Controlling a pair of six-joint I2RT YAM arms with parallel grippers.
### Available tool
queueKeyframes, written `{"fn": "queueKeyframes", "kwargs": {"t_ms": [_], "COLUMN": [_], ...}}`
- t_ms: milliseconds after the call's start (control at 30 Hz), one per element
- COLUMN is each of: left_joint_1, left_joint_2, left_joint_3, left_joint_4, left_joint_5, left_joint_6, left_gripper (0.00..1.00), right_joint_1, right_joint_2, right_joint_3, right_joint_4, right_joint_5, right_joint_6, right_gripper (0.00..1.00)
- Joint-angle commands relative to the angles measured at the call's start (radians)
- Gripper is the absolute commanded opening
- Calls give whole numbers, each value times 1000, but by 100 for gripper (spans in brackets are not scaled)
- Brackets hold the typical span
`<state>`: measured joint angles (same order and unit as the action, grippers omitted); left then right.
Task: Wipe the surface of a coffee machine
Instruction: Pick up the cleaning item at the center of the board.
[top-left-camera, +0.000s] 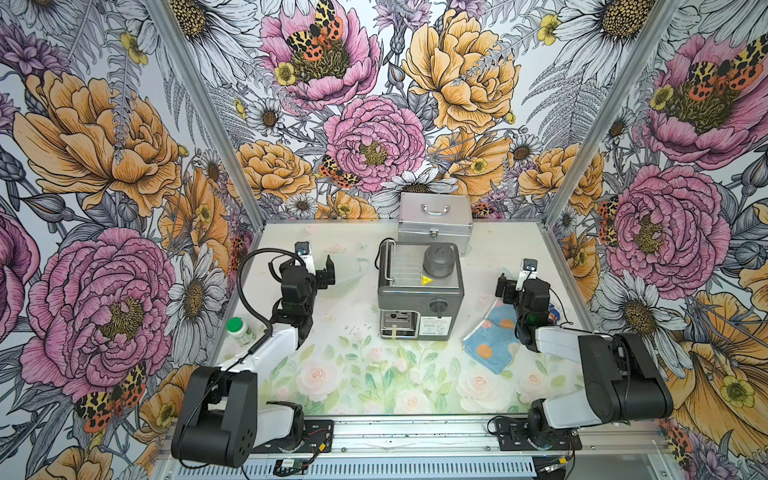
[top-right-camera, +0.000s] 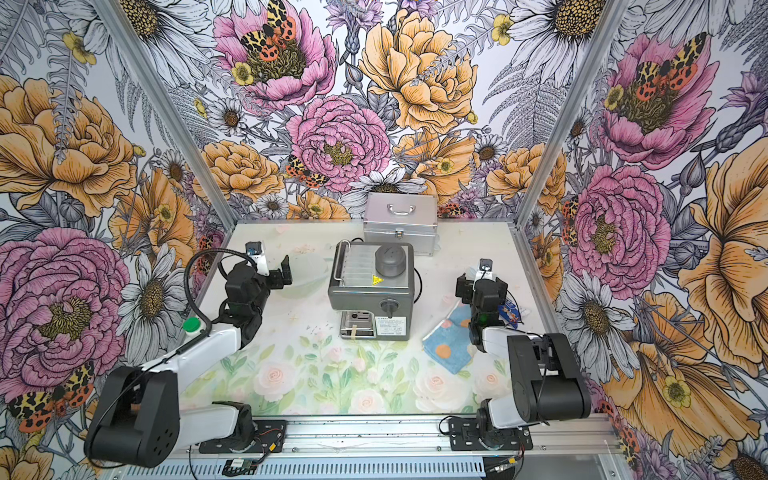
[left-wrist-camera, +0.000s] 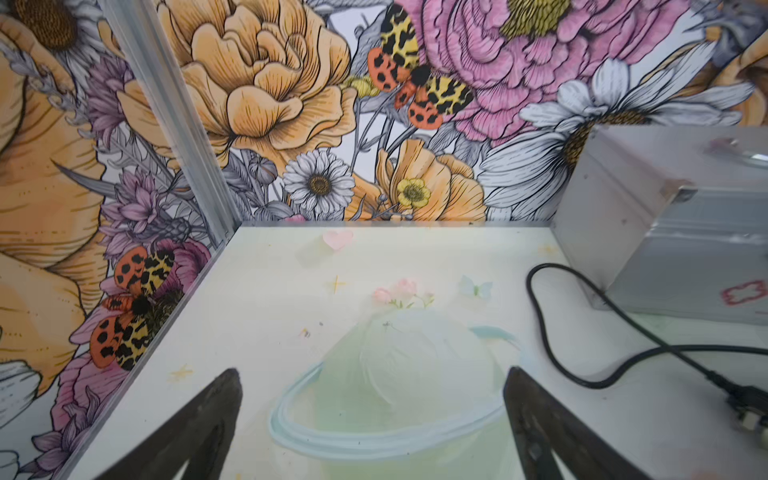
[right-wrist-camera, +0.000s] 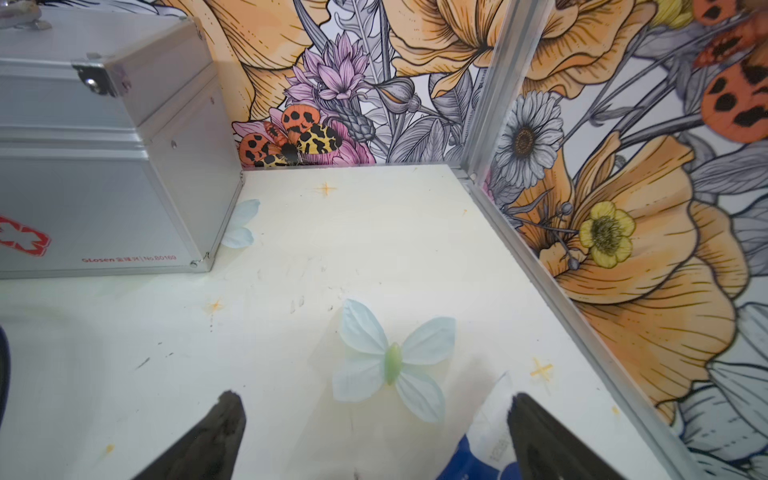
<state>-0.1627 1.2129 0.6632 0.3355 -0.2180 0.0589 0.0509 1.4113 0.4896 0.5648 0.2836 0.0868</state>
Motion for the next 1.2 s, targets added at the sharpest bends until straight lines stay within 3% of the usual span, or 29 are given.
{"fn": "queueKeyframes", "kwargs": {"t_ms": [0, 133, 267, 300, 333, 367, 500, 600, 700, 767, 1033, 1167], "left_joint_1": [-39, -78, -49, -31, -2, 34, 192, 234, 212, 167, -151, -246], "left_joint_2": [-114, -180, -280, -312, -353, -386, -445, -451, -437, -433, -435, -411], "left_joint_3": [174, 383, 452, 438, 409, 387, 353, 357, 359, 345, 320, 323], "left_joint_4": [-434, -755, -895, -915, -916, -914, -916, -918, -921, -922, -922, -922], "left_joint_5": [-11, -99, -30, -7, 38, 77, 355, 527, 643, 651, 413, 368], "left_joint_6": [-21, -164, -401, -450, -497, -532, -615, -624, -612, -634, -644, -640], "left_gripper": [99, 99, 99, 99, 99, 99, 99, 97, 90, 89, 92, 93], "right_joint_1": [66, 83, 42, 33, 33, 37, 72, 161, 265, 292, 295, 283], "right_joint_2": [-143, -288, -375, -382, -389, -392, -378, -382, -375, -379, -399, -356], "right_joint_3": [142, 326, 290, 293, 307, 339, 467, 481, 465, 426, 235, 205], "right_joint_4": [-305, -713, -758, -761, -783, -845, -1143, -1265, -1383, -1434, -1455, -1454], "right_joint_5": [158, 80, -44, -99, -141, -134, -116, -112, 2, 15, -14, 19], "right_joint_6": [6, 190, 478, 467, 443, 462, 497, 470, 505, 537, 681, 686], "right_gripper": [100, 100, 99, 92, 75, 65, 54, 45, 47, 48, 76, 83]}}
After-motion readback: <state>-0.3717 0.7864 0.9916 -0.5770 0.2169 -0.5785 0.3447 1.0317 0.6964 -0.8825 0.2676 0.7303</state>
